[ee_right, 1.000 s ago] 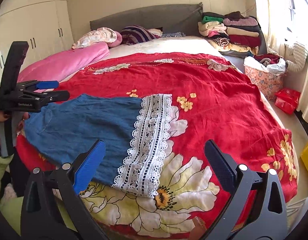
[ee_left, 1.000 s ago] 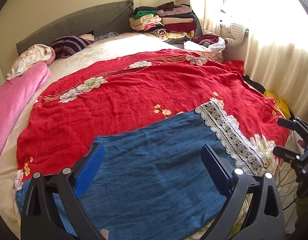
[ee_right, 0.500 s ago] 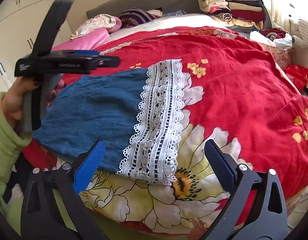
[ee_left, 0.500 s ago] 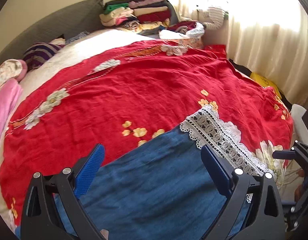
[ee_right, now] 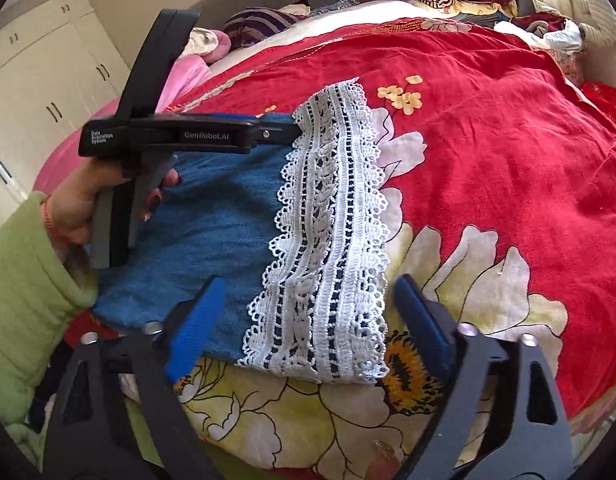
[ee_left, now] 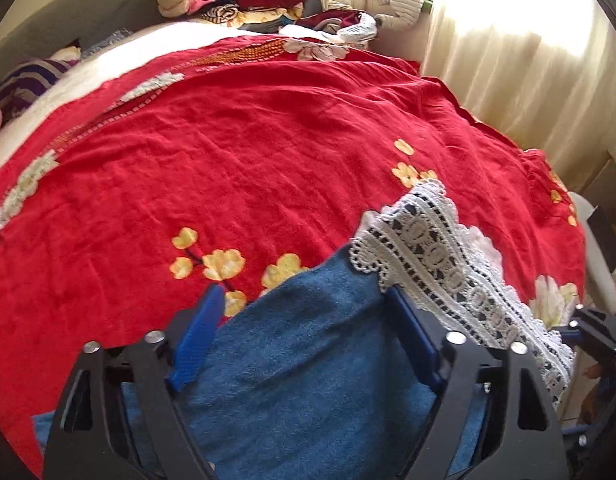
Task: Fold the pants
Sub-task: 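Close both grippers on the lace hem edge of the denim, then lift the lace hem with both grippers and fold it over the denim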
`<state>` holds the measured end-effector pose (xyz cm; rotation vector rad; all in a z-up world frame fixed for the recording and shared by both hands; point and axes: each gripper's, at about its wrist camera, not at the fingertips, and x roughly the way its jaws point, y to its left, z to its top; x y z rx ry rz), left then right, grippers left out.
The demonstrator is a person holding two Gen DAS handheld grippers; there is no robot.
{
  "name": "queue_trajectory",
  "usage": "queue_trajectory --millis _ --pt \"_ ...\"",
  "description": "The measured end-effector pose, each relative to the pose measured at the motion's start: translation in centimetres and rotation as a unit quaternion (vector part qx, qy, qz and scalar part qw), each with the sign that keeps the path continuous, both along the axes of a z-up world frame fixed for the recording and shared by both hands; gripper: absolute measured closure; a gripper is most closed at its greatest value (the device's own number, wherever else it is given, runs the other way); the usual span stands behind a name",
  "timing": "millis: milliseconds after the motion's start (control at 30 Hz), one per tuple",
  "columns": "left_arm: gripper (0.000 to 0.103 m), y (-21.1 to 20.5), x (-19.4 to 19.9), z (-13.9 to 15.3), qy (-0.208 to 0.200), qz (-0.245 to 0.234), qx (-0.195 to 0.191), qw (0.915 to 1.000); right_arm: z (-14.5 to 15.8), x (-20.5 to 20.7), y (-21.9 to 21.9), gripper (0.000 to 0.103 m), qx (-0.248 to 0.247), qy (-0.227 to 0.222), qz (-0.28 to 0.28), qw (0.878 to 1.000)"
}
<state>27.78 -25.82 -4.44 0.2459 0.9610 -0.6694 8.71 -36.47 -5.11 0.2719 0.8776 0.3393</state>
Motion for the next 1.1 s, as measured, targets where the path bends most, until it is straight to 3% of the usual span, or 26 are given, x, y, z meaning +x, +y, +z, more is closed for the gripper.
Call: queue_trajectory --millis 133,233,267,367,567,733,867,1000,1100 --pt "0.055 -0.4 -0.8 -0.1 0.008 -0.014 -0.014 0.9998 -0.1 0.4 0.2 0.045 0.011 0.001 0.012 1.000" --pt "0.074 -0.8 -1.3 -0.2 0.015 -0.020 -0.016 0.9996 -0.4 0.6 0.5 0.061 0.030 0.006 0.033 0.999" --pt "0.081 -0.9 -1.5 -0.1 0.014 -0.021 -0.014 0.9996 -0.4 0.7 0.6 0.075 0.034 0.006 0.039 0.999" --pt "0.088 -1.1 -2.0 0.0 0.001 -0.015 -0.014 0.9998 -0.3 0.8 1.0 0.081 0.048 -0.001 0.057 0.997" --pt "0.095 1.6 -1.8 1.3 0.022 0.003 -0.100 0.9947 2.7 0.0 2.3 0.083 0.043 -0.048 0.083 0.994" --pt "0.095 4.9 -2.2 3.8 0.016 0.021 -0.175 0.9842 6.0 -0.7 5.0 0.083 0.024 -0.096 0.122 0.988" --pt "0.095 8.6 -3.2 5.4 0.002 0.046 -0.200 0.9788 7.9 -1.0 7.1 0.083 0.012 -0.120 0.157 0.980" --pt "0.095 12.4 -3.9 5.2 0.000 0.086 -0.201 0.9757 8.2 -0.8 10.7 0.083 -0.006 -0.123 0.197 0.973" --pt "0.083 16.2 -4.2 4.3 0.004 0.133 -0.201 0.9705 7.7 -0.8 14.4 0.083 -0.033 -0.122 0.231 0.965"
